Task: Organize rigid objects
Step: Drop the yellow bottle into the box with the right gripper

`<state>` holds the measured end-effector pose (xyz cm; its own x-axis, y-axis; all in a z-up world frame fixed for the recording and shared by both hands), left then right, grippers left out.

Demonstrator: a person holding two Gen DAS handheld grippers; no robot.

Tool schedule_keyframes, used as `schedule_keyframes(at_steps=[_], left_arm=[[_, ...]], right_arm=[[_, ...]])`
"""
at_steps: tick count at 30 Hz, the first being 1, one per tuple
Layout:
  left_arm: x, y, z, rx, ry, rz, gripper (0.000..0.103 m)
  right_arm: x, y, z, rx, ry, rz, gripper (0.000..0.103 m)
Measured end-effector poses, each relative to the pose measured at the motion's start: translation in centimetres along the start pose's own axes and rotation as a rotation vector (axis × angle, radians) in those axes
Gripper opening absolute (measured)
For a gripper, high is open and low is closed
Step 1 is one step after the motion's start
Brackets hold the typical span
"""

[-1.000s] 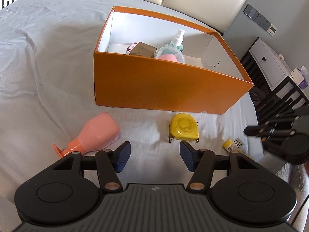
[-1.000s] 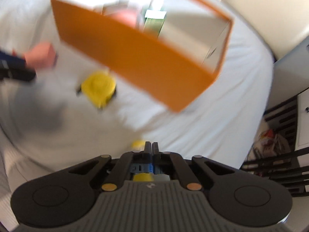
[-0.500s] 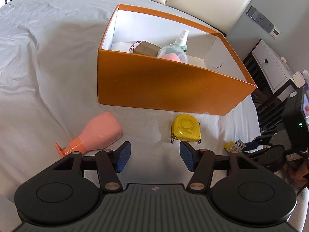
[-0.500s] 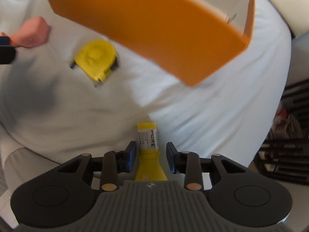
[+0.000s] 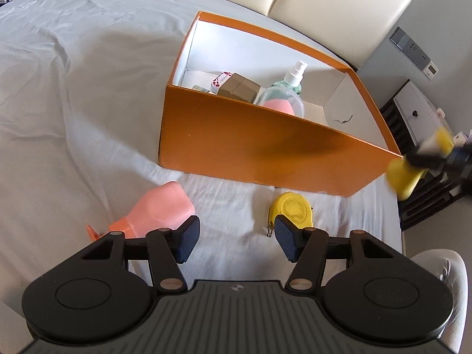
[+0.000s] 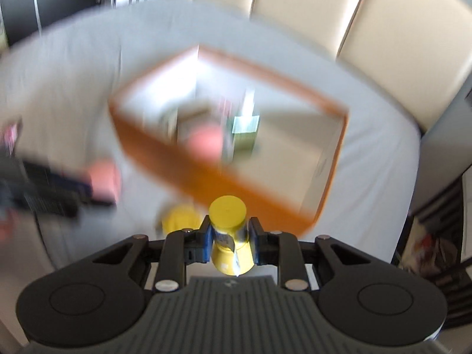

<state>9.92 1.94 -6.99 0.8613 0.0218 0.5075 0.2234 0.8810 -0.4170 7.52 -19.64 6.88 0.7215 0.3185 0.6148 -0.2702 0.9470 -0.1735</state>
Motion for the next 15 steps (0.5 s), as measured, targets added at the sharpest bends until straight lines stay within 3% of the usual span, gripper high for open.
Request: schedule_keyframes(at_steps=[2,5,9,15], left_arm=[[0.2,0.2,-0.1,0.002,-0.008,0.007,0.068],[0.6,0.3,0.0,0.005,-0.028,0.016,0.066],[1.0,0.9,0.2,0.009,-0.046,0.050,0.066],[2.3,1.7,0.8,0.064,-0.006,0.036,0.066]], right_arm=[[2.7,-1.1,1.4,0.001,-0.100,-0.076,0.024],[5.6,-3.0,0.8,-0.046,-0.159,-0.169,0.024],[6.3,-3.9,-3.7,-0.067,-0.086,-0.233,0.024],[2.7,-2.7,-11.8,-0.070,0.065,-0.276,0.024]])
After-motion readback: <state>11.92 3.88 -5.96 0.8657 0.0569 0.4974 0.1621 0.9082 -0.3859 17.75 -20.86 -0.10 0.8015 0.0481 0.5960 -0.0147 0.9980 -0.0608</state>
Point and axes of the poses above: each gripper's, at about its wrist camera, not at the fingertips, and z roughly against the way its jaws point, y to its left, x to its top, the point moved 9 cm from there along -z, roughly the way its jaws point, and after that the axes turned 6 degrees about -x, right-handed, at the moved point
